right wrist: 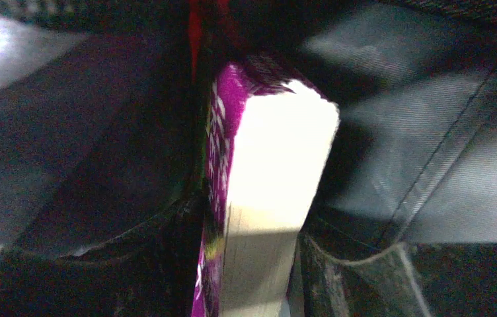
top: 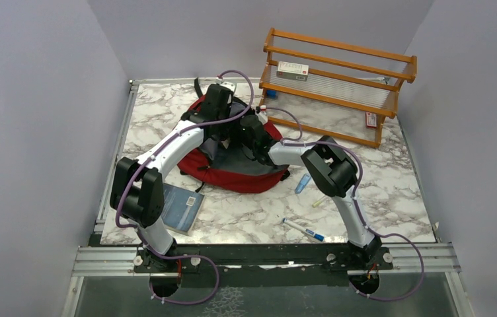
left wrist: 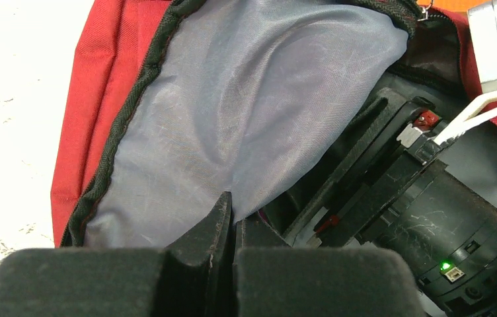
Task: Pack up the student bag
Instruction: Place the book in the student bag.
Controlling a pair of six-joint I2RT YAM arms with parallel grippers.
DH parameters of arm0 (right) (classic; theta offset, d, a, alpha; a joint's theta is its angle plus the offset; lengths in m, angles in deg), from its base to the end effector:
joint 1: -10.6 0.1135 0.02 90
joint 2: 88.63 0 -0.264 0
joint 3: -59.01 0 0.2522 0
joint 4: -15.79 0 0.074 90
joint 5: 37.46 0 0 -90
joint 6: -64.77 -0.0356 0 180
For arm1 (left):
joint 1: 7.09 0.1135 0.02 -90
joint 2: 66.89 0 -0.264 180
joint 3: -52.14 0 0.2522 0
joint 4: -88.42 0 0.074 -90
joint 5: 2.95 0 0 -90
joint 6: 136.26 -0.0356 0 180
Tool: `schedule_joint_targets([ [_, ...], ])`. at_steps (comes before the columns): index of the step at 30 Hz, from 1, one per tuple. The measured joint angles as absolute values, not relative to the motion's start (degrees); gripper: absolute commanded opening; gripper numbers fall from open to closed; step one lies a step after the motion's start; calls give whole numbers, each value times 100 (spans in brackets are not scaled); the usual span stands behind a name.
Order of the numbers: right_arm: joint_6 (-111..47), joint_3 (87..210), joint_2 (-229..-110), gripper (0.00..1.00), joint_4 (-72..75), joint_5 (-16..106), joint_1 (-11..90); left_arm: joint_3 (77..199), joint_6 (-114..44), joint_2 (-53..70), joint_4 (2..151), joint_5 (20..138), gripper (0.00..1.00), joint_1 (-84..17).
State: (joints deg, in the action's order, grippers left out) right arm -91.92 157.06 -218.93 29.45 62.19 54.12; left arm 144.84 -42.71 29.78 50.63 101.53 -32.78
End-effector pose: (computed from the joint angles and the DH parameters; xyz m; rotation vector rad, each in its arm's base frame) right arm 0.3721 0.3451 0.1455 0.5355 1.9908 1.1137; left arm 0.3492 -0.1581 0.2860 0.3089 2.2506 0.0225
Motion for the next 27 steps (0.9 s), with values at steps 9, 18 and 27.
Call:
schedule_joint_targets([
  [9, -9026, 15540, -21832, 66, 2649, 6238, 5412, 14440, -4240, 2978, 5140, 10074, 0, -3149],
  [18, -8954, 15223, -21439, 69, 2195, 6402, 5412, 14372, -4242, 2978, 5183, 10039, 0, -3147],
  [27, -8738, 14255, -20462, 70, 1598, 6682, 5412, 14324, -4247, 2978, 5210, 10026, 1, -3145],
])
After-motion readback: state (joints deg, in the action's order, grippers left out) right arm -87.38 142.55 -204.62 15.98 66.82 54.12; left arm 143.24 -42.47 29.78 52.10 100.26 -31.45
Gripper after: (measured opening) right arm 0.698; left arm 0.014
